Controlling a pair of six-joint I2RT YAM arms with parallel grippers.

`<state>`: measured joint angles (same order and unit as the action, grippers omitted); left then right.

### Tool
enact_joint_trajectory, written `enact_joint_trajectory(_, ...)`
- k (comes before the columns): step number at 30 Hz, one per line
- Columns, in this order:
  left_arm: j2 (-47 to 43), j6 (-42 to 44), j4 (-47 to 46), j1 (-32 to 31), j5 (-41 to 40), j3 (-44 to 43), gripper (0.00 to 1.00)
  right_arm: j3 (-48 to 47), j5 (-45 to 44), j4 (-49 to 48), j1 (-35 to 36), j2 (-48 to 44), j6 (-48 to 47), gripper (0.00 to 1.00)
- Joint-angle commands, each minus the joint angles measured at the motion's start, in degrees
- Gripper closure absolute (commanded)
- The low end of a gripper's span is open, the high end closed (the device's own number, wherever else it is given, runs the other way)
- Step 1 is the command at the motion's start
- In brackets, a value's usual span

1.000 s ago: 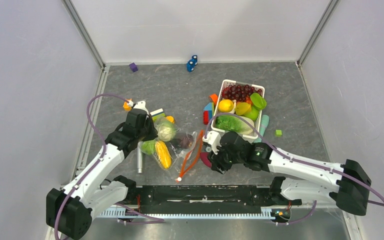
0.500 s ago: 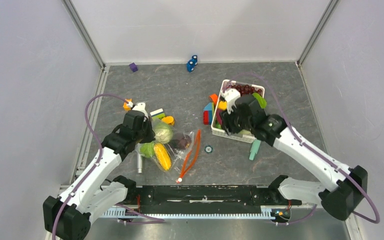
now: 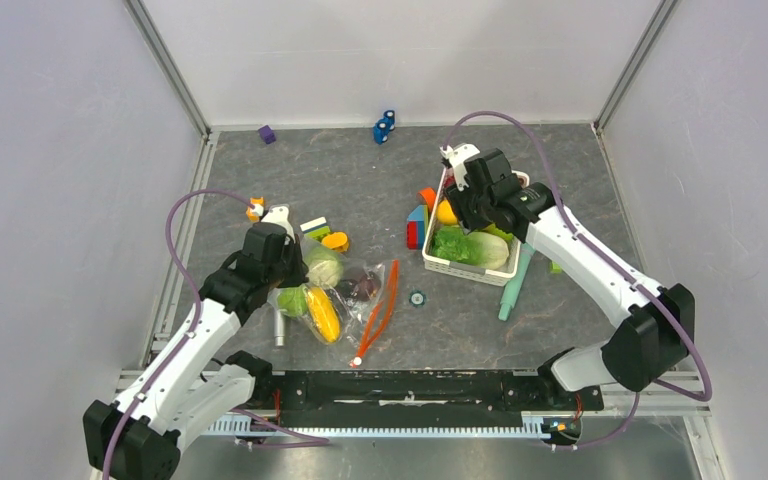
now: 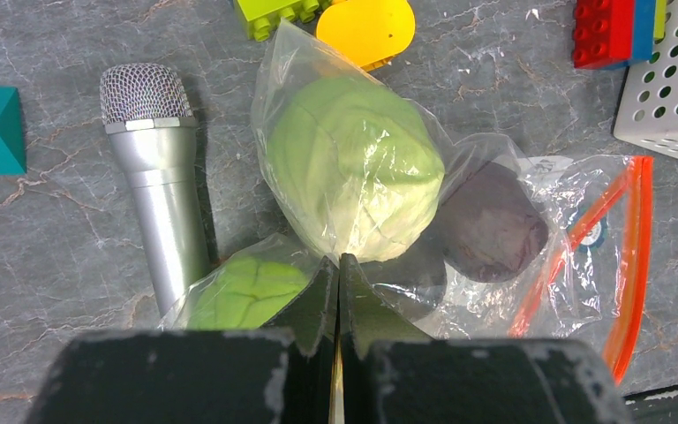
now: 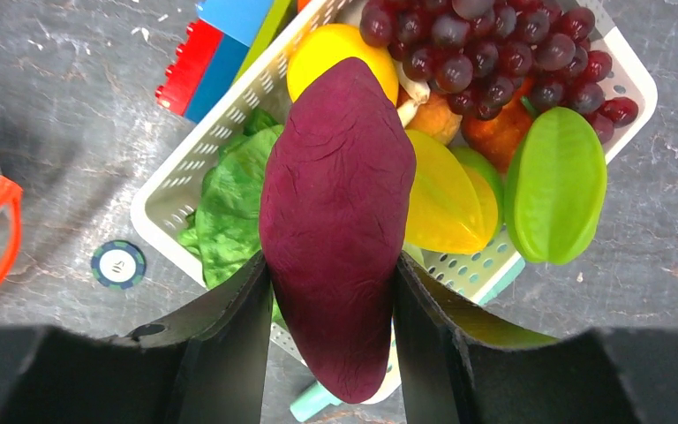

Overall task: Open the zip-top bag and remove the fake food
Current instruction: Place the fake vegetable in the bin.

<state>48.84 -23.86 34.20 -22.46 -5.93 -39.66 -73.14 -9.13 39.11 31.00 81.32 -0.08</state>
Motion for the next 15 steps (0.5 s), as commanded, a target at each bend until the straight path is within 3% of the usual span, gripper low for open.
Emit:
enact_joint_trajectory(1,-0.2,2.1,-1.3,0.4,-0.5,-1.4,0.98,1.2,1.1,1.1,-1.2,-0.2,-3.1,0.65)
enact_joint_trajectory(15,0.3,2.1,-1.3,0.3,0.0,-1.4,0.98,4.2,3.3,-1.0,-3.0,2.6,-3.4,0.60)
